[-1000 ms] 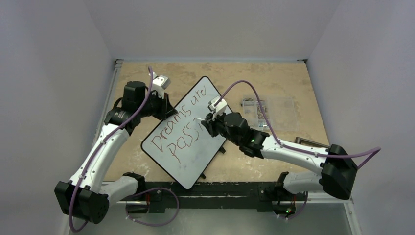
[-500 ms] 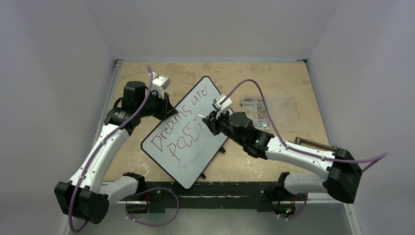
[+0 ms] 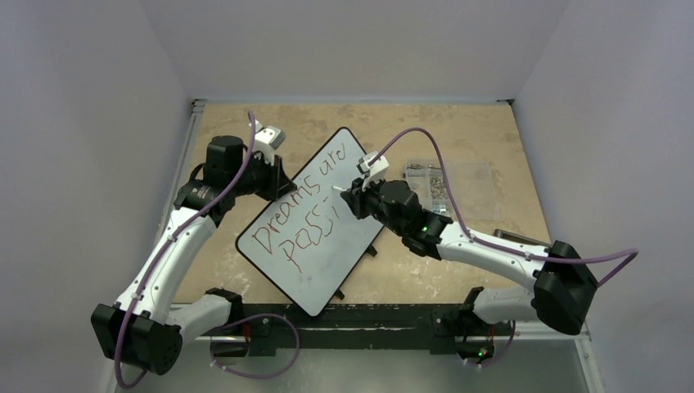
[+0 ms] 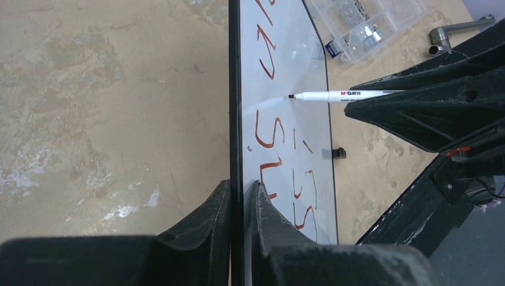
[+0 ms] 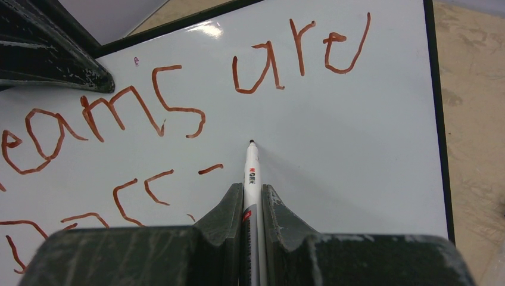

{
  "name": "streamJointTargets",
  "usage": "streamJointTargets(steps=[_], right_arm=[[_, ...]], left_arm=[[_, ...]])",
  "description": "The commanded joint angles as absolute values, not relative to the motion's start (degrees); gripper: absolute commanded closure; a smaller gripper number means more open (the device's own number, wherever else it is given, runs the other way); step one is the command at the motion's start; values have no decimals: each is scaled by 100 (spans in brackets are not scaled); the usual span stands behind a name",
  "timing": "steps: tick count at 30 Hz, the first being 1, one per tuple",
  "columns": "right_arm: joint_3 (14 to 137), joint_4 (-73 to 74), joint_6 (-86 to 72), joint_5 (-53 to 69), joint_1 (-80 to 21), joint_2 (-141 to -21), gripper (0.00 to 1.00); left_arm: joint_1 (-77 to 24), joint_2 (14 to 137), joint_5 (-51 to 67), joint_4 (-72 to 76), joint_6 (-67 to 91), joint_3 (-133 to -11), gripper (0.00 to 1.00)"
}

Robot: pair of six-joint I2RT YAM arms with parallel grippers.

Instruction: Write a sentence on the whiteboard

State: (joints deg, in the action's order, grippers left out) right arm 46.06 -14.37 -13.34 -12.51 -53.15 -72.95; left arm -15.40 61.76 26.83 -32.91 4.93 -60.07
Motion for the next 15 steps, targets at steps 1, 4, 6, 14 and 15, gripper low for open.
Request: streamJointTargets(steps=[1, 4, 6, 14, 15], right_arm=[[4889, -1655, -1489, -1234, -5264, -7416, 100], [4806, -1667, -1510, -1161, -5257, -7449, 100], [4724, -1695, -1523, -1143, -5256, -7444, 100], [4466, -1669, -1581, -1078, -5256, -7380, 100], [4431, -1665, -1594, -1066, -5254, -7368, 100]], left_arm=[[-1564, 6073, 2573, -3263, 123, -5968, 100], [-1564, 6074, 2564, -3268, 120, -5968, 100], [-1564, 6065, 2562, -3270, 118, -5968, 100], [-1564, 6068, 2584, -3261, 124, -5968, 100], [-1564, 6067, 2584, -3261, 126, -5968, 100]])
